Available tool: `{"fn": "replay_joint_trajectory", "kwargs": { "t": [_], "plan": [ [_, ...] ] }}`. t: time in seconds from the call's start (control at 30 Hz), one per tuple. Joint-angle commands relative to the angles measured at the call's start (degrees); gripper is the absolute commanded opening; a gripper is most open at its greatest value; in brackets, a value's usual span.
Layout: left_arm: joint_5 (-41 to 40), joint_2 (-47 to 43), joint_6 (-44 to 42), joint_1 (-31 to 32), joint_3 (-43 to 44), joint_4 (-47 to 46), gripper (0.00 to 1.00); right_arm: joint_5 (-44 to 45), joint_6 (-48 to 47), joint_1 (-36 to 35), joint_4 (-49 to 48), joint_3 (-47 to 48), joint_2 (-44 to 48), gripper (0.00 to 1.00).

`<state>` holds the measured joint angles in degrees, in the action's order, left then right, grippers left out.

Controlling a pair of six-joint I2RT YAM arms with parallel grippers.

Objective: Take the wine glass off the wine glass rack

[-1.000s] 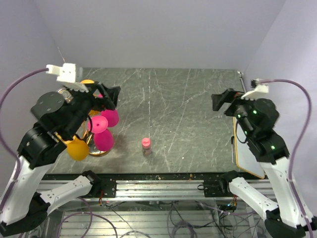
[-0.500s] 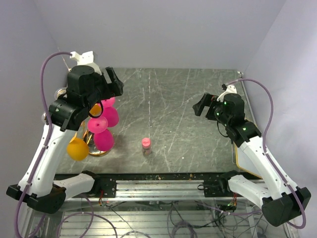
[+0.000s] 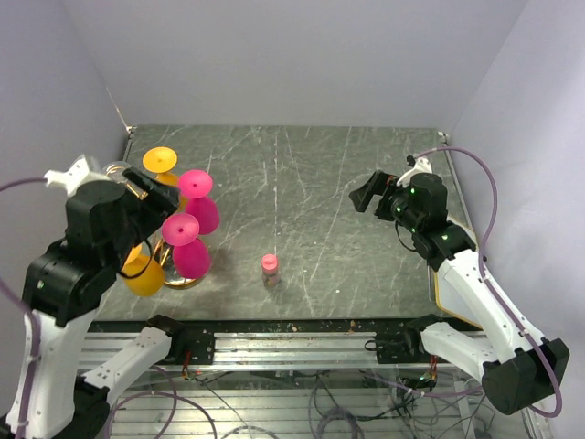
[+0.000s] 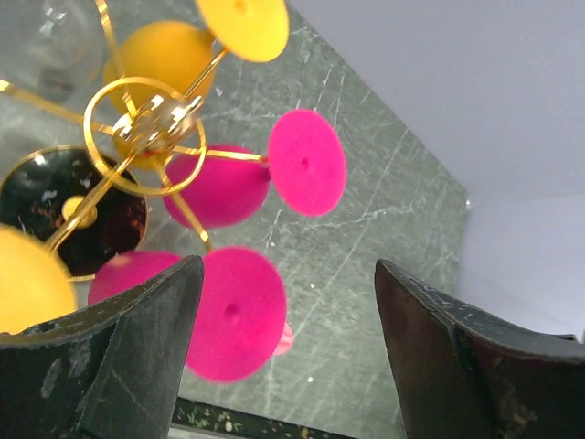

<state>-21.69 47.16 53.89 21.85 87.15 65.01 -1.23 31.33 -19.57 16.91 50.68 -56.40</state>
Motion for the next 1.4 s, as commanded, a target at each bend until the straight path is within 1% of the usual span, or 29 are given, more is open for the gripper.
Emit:
{"fn": "replay_joint_trajectory", "kwargs": {
  "t": [0.0,0.1,0.17,0.27,0.4,0.67,0.73,0.87,0.97,1.1,1.37],
  "plan": [
    [-1.39,-4.03,10.15,-0.57,-1.98,7.68,0.86,-1.78,1.59,0.35,-4.09,-1.54,-0.32,1.00],
    [-1.01,-5.71,13.11,-0.60,-3.10,11.24,0.85,-2.17,1.77,0.37,-4.48,-1.66,-0.60,1.00],
    [-0.11,-6.48,14.26,-0.60,-4.30,11.90,0.83,-1.66,1.57,0.39,-4.32,-1.61,-0.66,1.00],
    [2.62,-7.14,15.20,-0.66,-7.29,10.09,0.78,-0.96,1.48,0.39,-4.31,-1.83,-0.18,1.00],
    [4.22,-6.26,16.55,-0.67,-9.81,9.09,0.74,-1.33,1.84,0.41,-4.02,-2.13,0.35,1.00],
    [2.77,-4.57,19.80,-0.67,-11.46,8.90,0.58,-0.08,1.78,0.41,-2.58,-2.81,2.29,1.00],
    [2.22,-4.82,20.74,-0.66,-11.64,9.63,0.50,0.62,1.65,0.40,-2.05,-2.69,2.81,1.00],
    [1.32,-4.97,22.55,-0.66,-11.38,11.37,0.39,1.22,1.54,0.41,-1.71,-2.54,3.39,1.00],
    [1.37,-4.67,22.87,-0.66,-10.48,11.98,0.35,1.25,1.62,0.41,-1.66,-2.47,3.30,1.00],
    [1.39,-4.36,23.48,-0.66,-9.26,12.93,0.33,1.22,1.87,0.37,-1.83,-2.51,2.98,1.00],
    [1.80,-5.03,24.04,-0.66,-8.92,12.40,0.19,1.32,1.91,0.34,-1.19,-2.27,2.91,1.00]
  ]
}}
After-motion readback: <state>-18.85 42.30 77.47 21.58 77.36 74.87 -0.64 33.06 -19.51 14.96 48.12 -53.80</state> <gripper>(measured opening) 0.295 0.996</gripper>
